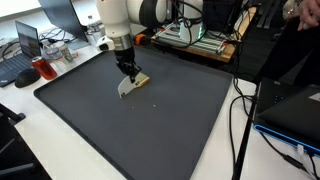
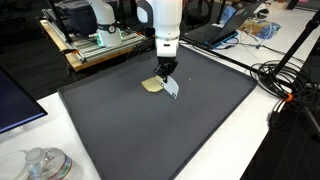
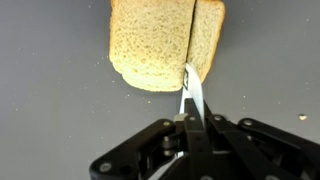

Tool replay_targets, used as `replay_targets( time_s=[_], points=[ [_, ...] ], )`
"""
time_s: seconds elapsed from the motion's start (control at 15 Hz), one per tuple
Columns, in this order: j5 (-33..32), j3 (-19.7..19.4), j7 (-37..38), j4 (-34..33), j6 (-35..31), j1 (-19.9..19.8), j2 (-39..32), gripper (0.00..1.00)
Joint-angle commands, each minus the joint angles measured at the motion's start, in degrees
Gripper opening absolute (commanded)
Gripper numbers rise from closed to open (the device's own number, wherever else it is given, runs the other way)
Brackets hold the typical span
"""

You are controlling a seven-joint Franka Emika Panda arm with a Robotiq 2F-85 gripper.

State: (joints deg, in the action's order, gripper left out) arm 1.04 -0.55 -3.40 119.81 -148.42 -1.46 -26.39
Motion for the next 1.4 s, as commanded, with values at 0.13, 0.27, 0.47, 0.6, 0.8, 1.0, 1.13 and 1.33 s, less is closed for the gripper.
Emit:
replay_targets(
  time_s=[0.13,0.27,0.47,0.6,0.8,1.0,1.13,1.33],
  points=[
    [1.0,1.9,-2.5,-3.4,-8.0,-1.5,-5.1,0.01],
    [0.7,1.9,-2.4,-3.7,-9.5,-1.6,-5.1,0.01],
    [1.1,2.3,-1.9,-4.2,-8.1,-1.9,-4.3,0.01],
    [0.7,1.8,-1.0,-4.3,-6.7,-1.5,-3.2,0.01],
    [0.7,1.4,-0.2,-3.3,-3.3,-1.4,0.3,0.01],
    [1.2,1.3,0.9,-1.7,3.8,-1.3,5.0,0.01],
    [0.8,0.7,1.7,-0.6,8.5,-0.9,8.3,0.01],
    [0.9,0.3,2.3,1.3,13.3,-1.0,12.8,0.01]
  ],
)
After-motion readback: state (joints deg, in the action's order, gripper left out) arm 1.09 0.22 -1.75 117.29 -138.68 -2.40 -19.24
